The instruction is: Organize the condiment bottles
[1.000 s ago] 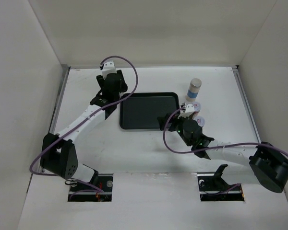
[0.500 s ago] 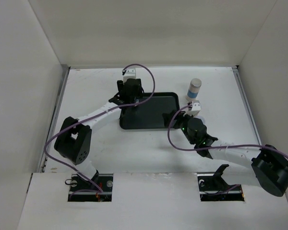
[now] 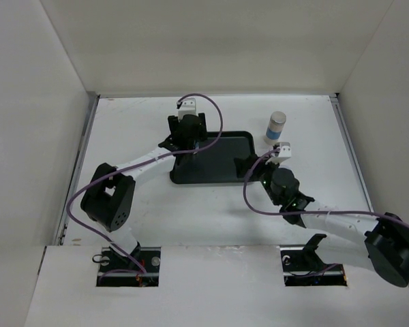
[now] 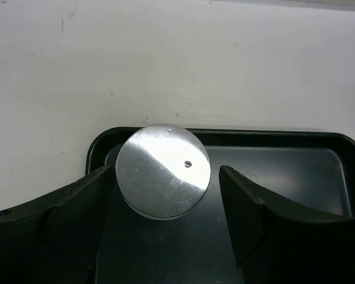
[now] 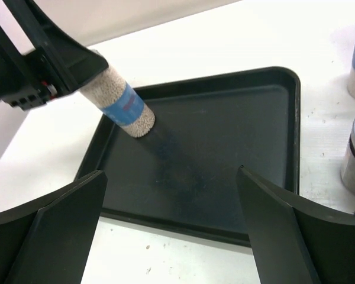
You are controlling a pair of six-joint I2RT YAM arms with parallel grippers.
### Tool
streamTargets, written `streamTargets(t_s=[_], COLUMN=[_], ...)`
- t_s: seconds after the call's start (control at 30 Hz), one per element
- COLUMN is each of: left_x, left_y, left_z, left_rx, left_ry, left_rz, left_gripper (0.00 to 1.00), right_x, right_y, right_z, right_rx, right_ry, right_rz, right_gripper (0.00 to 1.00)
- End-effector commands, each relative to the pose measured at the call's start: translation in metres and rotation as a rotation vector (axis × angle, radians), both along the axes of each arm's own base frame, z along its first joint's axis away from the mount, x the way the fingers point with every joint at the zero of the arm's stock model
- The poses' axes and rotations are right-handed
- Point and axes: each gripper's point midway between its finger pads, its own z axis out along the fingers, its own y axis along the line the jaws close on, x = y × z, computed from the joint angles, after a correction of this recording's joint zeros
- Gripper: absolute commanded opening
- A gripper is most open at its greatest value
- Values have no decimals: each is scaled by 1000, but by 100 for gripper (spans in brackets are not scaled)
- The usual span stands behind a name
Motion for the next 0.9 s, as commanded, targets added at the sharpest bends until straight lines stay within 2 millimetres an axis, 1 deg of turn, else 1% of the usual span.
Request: streamTargets(t_s=[0.0,0.03,0.1,0.13,0.2,0.23,0.27,0.3,0.33,0.4,0.43,0.47,0.5,0.53,0.57,0.6,0.63,0.67,0.7,0.73,0.77,0.83,0.87], left_x=[0,-3,-9,-13,-25,-32,-38,-47,-53,-68,-75,-82,-89,-97,-104,-111,-119,-125,-130,-135,-140,-146,-147], left_y=[2,4,8,11,20,25,27,34,39,47,50,51,51,49,47,43,41,40,41,42,44,47,50], left_z=[20,22,35,44,62,69,76,83,88,94,94,91,87,83,78,71,65,58,50,43,37,28,24], left_rx=[-45,-48,-72,-92,-138,-164,-182,-213,-240,-304,-333,-360,-390,-416,-443,-469,-493,-514,-538,-560,-586,-612,-616], left_ry=[-66,-71,-106,-136,-195,-222,-243,-274,-293,-327,-334,-336,-335,-331,-325,-313,-303,-295,-287,-281,-278,-283,-288], left_rz=[13,13,18,28,49,54,55,65,72,81,79,75,64,43,20,-9,-37,-52,-60,-66,-69,-79,-80], left_gripper=[71,75,82,83,83,81,79,76,72,59,51,42,34,28,24,23,22,22,22,23,24,27,28], right_x=[1,1,1,1,1,0,-1,-2,-3,-5,-4,-5,-6,-7,-8,-10,-11,-12,-13,-13,-14,-13,-12], right_y=[-10,-11,-17,-21,-27,-30,-33,-36,-40,-51,-62,-72,-82,-93,-104,-115,-124,-131,-139,-145,-149,-153,-152], right_z=[15,17,23,25,30,31,32,34,36,39,39,38,36,34,30,25,20,15,7,-1,-9,-22,-28], right_rx=[25,23,19,15,12,12,7,0,-12,-39,-57,-75,-98,-121,-145,-168,-189,-210,-236,-259,-280,-312,-318], right_ry=[-50,-57,-72,-81,-94,-95,-93,-86,-76,-45,-25,-5,13,36,61,89,117,144,174,203,232,282,305], right_rz=[-39,-45,-69,-84,-110,-122,-131,-139,-149,-186,-227,-266,-304,-340,-376,-411,-437,-455,-474,-491,-499,-501,-486], right_gripper=[98,98,98,96,91,84,74,53,40,27,25,24,25,30,39,52,69,83,91,97,100,100,100])
